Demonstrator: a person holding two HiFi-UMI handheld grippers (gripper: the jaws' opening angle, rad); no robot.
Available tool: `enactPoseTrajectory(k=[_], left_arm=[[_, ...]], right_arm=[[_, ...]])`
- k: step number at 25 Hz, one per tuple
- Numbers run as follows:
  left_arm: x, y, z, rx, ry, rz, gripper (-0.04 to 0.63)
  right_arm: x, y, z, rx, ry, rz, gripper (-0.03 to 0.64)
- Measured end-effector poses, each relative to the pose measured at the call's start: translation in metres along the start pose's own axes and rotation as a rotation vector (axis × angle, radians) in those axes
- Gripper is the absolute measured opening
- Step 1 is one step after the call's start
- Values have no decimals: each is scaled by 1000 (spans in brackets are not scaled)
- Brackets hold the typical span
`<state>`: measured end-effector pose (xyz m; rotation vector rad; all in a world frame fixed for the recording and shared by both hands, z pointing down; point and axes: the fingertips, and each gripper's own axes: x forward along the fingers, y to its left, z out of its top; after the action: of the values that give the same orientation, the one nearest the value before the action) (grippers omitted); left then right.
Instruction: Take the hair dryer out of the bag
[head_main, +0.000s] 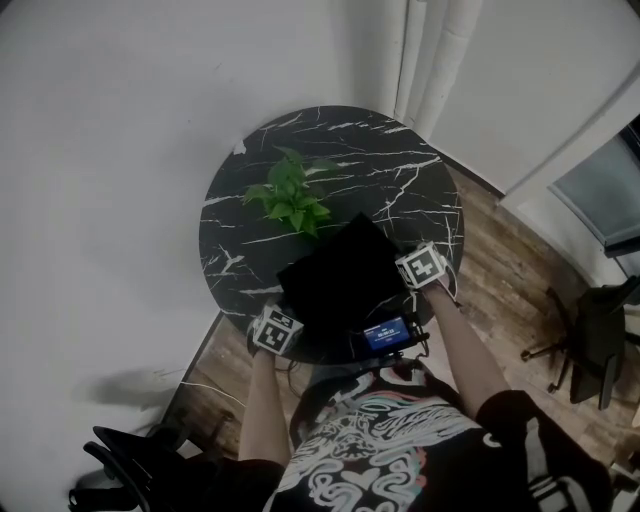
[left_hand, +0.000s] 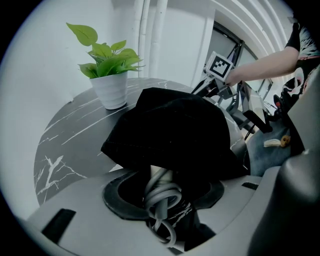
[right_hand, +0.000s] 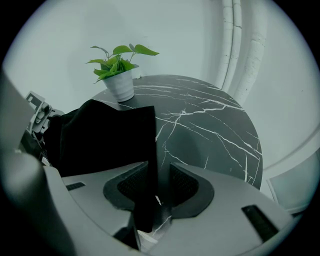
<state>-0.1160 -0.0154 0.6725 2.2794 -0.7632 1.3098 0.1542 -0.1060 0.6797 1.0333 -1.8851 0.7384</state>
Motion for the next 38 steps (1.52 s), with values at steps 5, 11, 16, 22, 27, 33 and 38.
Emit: enactPoseTrajectory(k=[5,11,16,22,27,33,38], left_arm=[[-4,4,-7,-8,11,10,209],[-12,10,-29,-23,48,19,209],[-14,10,-30,-22,46,28,207],[-19,10,-38,-29,43,31,207],[-22,11,-43,-34,43,38,207],[-29,13,-59,-49,58,33,207],[-30,11,-61,-62,45,46,209]], right_arm=[[2,2,-1,8,-6,20,130],[-3,-10,3,-16,-21,-43,130],[-1,-7,1,0,-19,-27,130],[-4,-6,2,5,-20,-36,130],[-5,-9,4,-11,-27,-56,130],[1,4,-3,-12,-8,-7,128],[-9,-1,3,-29,-51,-14,121]])
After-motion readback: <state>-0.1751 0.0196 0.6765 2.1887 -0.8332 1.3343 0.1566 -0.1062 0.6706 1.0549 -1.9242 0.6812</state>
